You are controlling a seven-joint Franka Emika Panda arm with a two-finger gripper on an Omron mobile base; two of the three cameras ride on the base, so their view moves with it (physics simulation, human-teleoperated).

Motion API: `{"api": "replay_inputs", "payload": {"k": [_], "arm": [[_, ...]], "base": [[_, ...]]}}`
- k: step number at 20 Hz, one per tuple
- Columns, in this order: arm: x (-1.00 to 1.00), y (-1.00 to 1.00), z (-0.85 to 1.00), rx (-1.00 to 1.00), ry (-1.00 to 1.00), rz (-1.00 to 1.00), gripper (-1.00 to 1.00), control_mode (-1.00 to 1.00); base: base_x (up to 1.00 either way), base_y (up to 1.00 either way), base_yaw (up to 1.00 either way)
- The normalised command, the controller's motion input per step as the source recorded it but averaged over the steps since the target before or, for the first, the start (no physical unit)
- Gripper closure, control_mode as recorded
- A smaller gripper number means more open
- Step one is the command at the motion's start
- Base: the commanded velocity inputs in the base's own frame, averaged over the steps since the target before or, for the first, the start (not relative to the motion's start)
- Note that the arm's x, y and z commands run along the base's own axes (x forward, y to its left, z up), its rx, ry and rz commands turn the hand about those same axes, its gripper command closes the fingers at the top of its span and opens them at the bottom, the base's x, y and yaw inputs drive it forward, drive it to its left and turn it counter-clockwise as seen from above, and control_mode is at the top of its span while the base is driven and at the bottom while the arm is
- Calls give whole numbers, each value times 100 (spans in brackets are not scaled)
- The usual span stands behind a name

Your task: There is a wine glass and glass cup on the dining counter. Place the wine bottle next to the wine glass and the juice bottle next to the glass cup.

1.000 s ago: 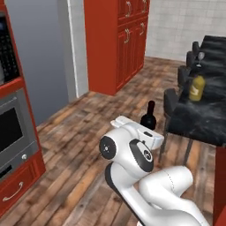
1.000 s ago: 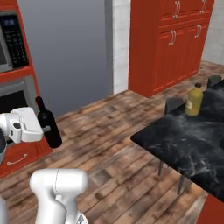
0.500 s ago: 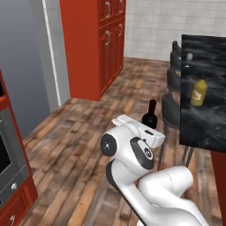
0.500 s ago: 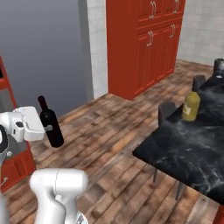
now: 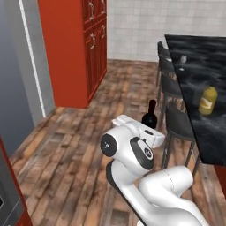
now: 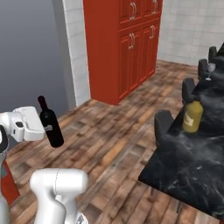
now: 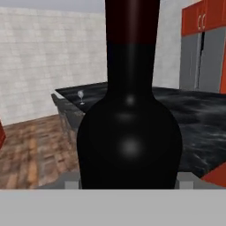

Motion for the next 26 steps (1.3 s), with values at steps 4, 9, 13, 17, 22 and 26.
{"api": "replay_inputs", "payload": {"k": [4, 9, 13, 17, 22, 26], "arm": [[0, 0, 0, 0, 0, 0, 100, 100], [0, 0, 0, 0, 0, 0, 100, 100], [0, 0, 0, 0, 0, 0, 100, 100], [0, 0, 0, 0, 0, 0, 100, 100], [0, 0, 0, 0, 0, 0, 100, 100], [0, 0, 0, 0, 0, 0, 100, 100]], "base": [[71, 36, -36], [72, 36, -35], [73, 36, -32], [76, 42, -25], [80, 46, -12], [83, 43, -14]]}}
